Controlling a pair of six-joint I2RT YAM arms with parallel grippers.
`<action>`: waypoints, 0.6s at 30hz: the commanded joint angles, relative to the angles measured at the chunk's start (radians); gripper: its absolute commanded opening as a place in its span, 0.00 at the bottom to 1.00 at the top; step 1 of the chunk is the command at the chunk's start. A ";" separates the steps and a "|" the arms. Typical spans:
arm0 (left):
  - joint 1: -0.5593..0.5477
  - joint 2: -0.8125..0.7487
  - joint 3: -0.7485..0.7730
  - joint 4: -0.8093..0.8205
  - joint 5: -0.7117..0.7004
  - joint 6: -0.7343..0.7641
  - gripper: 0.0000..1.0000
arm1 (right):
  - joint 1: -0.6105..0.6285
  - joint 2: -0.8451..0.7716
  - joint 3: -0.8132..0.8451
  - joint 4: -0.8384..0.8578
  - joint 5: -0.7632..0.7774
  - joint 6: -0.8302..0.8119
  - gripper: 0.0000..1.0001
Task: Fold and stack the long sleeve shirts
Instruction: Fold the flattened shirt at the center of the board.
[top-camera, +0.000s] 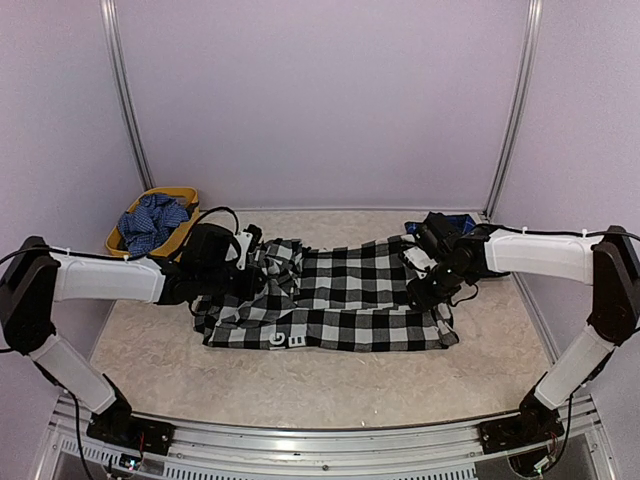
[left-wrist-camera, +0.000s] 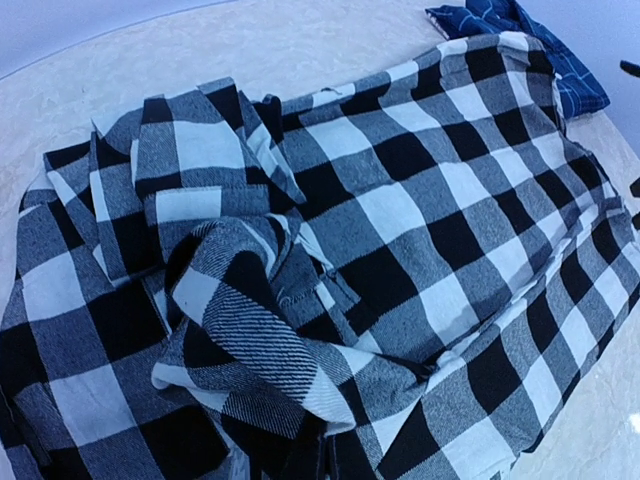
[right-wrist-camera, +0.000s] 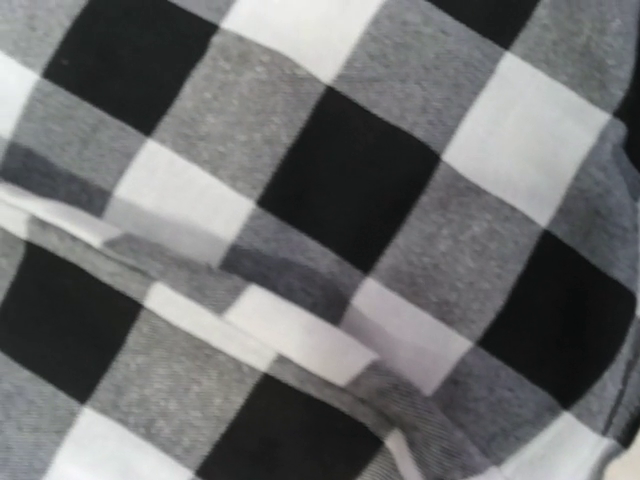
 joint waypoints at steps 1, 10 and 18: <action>-0.055 -0.025 -0.074 0.014 -0.088 0.015 0.01 | 0.015 -0.026 0.002 0.030 -0.036 0.017 0.43; -0.181 -0.025 -0.158 0.091 -0.177 0.017 0.02 | 0.033 -0.002 0.016 0.065 -0.105 0.028 0.44; -0.272 -0.022 -0.189 0.101 -0.216 0.036 0.03 | 0.043 -0.005 -0.003 0.117 -0.168 0.058 0.45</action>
